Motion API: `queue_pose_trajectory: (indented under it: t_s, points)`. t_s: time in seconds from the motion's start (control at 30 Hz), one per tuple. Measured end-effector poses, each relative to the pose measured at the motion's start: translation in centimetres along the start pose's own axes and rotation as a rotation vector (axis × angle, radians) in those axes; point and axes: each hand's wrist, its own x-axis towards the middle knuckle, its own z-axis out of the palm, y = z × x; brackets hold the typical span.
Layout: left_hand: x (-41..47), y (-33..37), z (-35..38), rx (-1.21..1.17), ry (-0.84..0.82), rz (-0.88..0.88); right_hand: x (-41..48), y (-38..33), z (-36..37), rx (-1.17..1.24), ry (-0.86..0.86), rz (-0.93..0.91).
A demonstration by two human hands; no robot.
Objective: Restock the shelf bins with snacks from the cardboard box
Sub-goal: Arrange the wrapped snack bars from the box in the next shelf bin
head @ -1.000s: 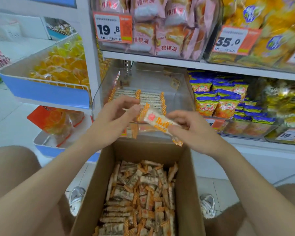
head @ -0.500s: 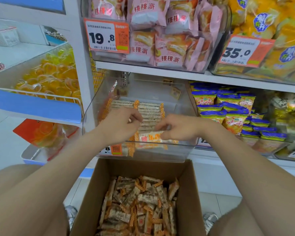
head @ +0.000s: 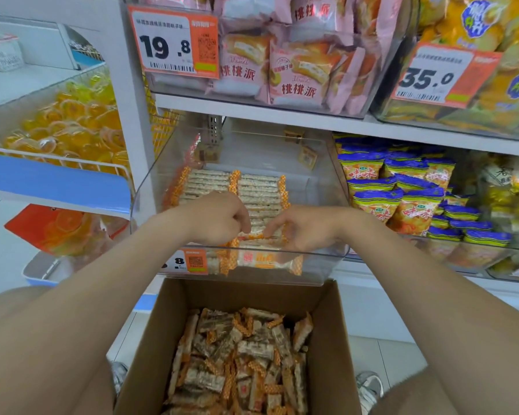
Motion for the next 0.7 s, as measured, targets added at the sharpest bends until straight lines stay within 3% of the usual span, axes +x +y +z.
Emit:
queue_pose_trajectory:
  t_s: [0.27, 0.7]
  points:
    - [-1.0, -1.3, 0.1, -0.004, 0.119, 0.0, -0.1, -0.7, -0.5, 0.033, 0.088, 0.125]
    - [-1.6, -1.3, 0.0, -0.021, 0.073, 0.04, -0.1, -1.3, 0.0, 0.109, 0.141, 0.19]
